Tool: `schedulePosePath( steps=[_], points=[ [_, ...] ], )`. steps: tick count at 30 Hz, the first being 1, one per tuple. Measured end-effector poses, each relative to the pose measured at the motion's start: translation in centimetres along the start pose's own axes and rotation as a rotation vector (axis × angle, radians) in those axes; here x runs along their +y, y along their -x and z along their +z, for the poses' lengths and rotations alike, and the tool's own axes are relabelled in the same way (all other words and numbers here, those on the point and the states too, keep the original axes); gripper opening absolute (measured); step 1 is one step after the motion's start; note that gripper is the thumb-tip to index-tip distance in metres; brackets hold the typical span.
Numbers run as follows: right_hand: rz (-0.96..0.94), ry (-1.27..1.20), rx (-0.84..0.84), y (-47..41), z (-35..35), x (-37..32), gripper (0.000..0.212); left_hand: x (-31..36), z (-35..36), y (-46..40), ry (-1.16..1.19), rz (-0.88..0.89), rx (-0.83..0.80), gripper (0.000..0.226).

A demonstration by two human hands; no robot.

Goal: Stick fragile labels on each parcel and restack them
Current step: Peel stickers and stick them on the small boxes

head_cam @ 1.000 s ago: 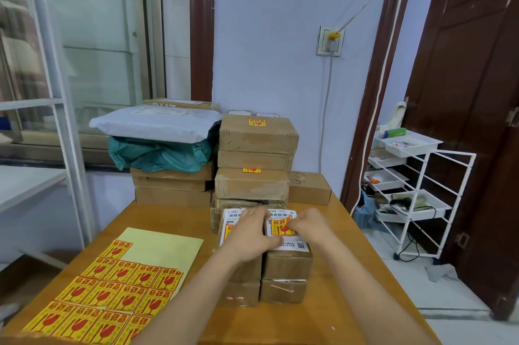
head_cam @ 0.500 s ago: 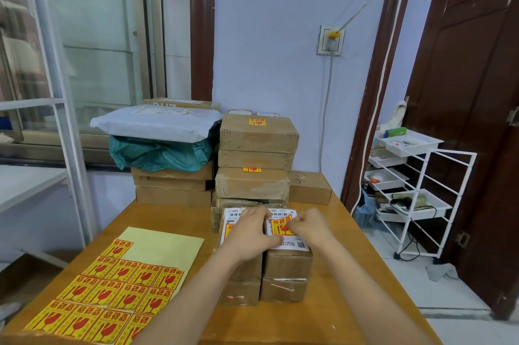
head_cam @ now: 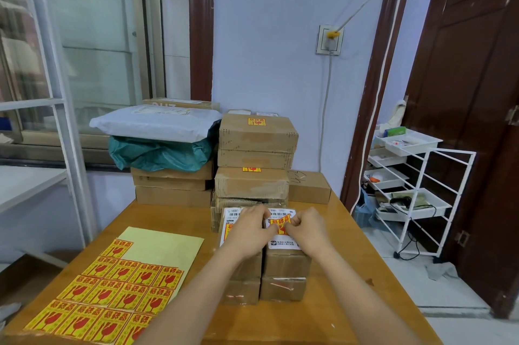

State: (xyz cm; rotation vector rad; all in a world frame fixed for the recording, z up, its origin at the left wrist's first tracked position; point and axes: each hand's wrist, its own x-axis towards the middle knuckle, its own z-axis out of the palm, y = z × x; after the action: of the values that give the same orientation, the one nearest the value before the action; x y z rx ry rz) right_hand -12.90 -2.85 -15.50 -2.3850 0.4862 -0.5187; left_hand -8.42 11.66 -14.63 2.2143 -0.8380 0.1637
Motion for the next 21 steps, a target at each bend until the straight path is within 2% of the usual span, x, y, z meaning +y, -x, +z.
schedulePosePath(
  steps=[11,12,15,21],
  points=[
    [-0.022,0.048,0.053,1.4,0.4,-0.5,0.015,-0.1,0.4,-0.2,-0.069,0.027,0.009,0.034],
    [-0.016,0.037,0.064,1.4,0.4,-0.5,0.016,-0.1,0.4,-0.2,-0.072,0.027,0.008,0.034],
    [0.01,-0.013,0.079,1.3,0.5,-0.4,0.038,-0.1,0.4,-0.3,-0.085,0.03,0.006,0.034],
    [-0.012,0.089,0.065,1.6,0.4,-0.6,0.038,-0.3,0.5,-0.4,-0.096,0.035,0.008,0.033]
  ],
)
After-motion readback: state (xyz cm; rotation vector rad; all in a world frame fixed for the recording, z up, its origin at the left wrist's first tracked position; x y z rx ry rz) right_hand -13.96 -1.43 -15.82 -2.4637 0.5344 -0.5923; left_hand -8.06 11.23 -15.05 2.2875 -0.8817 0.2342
